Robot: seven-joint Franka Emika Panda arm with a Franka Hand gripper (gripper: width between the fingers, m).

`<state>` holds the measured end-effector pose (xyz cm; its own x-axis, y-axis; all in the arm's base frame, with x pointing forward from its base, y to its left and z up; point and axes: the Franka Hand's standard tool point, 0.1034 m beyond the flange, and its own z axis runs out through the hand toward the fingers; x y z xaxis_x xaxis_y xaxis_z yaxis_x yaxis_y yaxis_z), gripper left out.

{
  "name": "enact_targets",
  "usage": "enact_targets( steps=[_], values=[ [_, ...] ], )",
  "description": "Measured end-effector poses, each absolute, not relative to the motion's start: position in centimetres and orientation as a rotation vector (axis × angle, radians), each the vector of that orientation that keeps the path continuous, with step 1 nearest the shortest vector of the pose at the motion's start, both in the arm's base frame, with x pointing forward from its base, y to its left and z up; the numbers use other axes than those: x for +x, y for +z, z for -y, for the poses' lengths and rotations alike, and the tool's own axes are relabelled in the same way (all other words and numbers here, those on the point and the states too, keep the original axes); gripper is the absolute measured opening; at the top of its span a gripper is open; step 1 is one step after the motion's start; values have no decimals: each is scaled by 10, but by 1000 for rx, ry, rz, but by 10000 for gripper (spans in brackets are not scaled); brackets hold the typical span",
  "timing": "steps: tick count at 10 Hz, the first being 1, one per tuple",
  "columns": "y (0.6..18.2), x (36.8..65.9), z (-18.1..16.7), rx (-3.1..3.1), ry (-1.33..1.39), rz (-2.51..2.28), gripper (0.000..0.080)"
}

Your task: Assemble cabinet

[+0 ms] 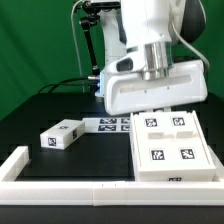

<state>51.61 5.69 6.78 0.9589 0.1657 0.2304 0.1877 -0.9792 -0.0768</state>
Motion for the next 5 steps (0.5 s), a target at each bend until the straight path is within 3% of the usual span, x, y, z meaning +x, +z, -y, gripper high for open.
enact_targets(
  steps=[5],
  values=[
    [108,533,-65,-3010,-355,310,4]
  ],
)
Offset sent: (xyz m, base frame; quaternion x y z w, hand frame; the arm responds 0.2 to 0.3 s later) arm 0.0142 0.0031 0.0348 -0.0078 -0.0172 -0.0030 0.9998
